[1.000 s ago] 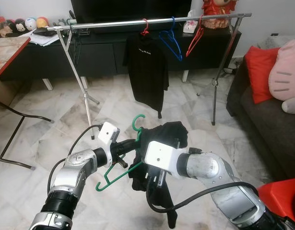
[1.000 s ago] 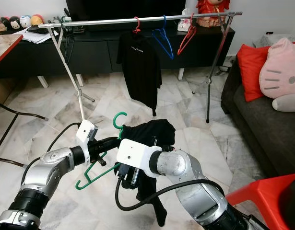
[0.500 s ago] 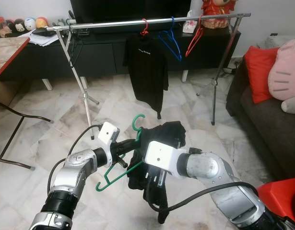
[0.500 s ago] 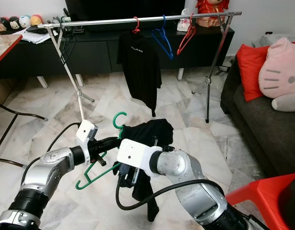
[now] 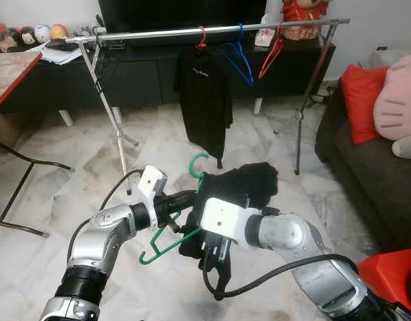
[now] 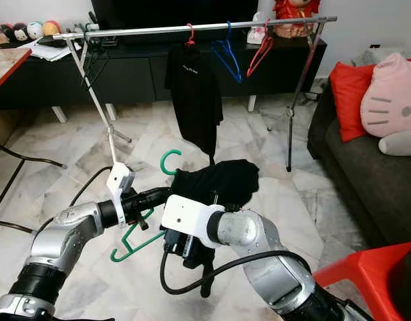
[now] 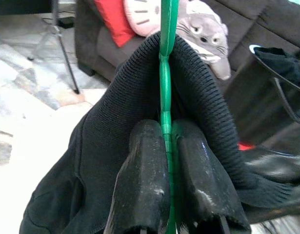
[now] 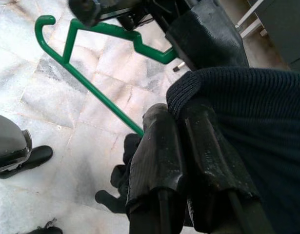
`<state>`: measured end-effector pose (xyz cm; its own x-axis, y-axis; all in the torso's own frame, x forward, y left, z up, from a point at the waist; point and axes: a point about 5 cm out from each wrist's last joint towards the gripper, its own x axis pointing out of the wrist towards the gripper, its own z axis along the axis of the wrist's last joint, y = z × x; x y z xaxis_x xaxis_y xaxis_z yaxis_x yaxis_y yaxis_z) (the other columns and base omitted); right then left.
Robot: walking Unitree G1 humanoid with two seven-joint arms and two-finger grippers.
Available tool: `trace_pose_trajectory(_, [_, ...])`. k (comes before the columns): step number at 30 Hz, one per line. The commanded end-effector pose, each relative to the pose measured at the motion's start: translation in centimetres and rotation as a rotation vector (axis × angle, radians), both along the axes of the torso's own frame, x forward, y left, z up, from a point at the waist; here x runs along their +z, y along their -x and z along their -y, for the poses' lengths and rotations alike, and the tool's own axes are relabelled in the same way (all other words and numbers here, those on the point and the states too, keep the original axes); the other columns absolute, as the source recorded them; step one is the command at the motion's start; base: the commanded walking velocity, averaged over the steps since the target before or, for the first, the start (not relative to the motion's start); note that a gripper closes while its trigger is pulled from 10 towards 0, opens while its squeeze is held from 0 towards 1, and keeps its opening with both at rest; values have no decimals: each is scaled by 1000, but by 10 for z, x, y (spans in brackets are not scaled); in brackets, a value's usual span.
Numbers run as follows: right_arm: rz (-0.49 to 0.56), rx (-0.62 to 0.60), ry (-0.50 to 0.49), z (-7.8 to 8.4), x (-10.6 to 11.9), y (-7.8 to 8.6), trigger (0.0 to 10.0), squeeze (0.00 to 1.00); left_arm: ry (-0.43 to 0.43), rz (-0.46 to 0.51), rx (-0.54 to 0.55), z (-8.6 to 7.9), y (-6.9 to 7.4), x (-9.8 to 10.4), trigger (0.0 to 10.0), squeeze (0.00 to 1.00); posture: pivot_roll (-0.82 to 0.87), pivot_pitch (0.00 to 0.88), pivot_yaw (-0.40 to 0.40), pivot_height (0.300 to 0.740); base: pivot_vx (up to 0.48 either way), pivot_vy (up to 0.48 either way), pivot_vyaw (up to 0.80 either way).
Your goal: Hang hanger
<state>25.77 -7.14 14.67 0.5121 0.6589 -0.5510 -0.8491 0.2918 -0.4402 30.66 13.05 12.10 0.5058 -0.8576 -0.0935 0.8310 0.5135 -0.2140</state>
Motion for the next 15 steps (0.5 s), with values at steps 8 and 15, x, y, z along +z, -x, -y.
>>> trace_pose_trajectory(8, [12, 23, -3, -5, 3, -1, 10000, 765, 26, 20, -34, 2, 2, 9, 10000, 0, -45, 39, 34, 740, 0, 0, 0])
trace_pose_trajectory(15, [20, 14, 8, -4, 3, -2, 10000, 863, 31, 18, -18, 1, 2, 9, 10000, 0, -46, 39, 35, 740, 0, 0, 0])
